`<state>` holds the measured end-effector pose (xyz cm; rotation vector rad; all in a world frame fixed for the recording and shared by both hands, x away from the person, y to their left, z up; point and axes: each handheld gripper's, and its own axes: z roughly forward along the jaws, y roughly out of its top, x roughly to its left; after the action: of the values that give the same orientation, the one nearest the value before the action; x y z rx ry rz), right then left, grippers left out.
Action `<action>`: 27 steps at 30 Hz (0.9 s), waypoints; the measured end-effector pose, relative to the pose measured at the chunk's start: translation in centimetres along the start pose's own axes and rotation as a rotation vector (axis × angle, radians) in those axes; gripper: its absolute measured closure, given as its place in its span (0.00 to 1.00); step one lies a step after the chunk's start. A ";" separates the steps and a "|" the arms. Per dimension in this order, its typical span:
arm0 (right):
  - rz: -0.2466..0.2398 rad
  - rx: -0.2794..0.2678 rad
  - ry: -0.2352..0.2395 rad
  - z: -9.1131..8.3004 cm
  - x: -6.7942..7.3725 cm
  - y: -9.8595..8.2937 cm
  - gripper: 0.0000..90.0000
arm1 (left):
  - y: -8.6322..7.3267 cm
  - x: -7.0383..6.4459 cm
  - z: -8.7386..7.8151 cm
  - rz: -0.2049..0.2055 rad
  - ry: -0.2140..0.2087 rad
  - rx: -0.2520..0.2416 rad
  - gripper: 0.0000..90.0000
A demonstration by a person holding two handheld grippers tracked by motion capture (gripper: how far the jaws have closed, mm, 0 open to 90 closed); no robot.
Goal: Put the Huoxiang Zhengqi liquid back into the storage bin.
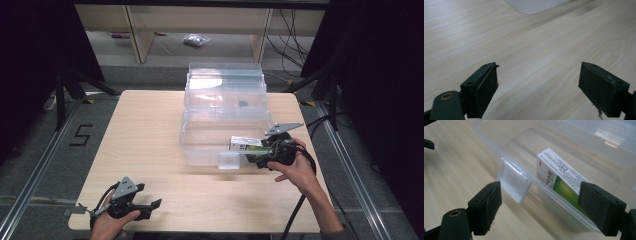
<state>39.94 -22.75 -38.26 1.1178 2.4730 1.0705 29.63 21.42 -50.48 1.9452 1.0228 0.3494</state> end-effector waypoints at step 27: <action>-0.002 -0.026 0.002 0.4 1.2 -2.7 0.22 | 0.0 0.0 0.0 -0.001 0.001 -0.001 0.17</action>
<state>37.79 -22.91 -40.31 1.1076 2.4543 1.1000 29.64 21.40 -50.48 1.9439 1.0240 0.3503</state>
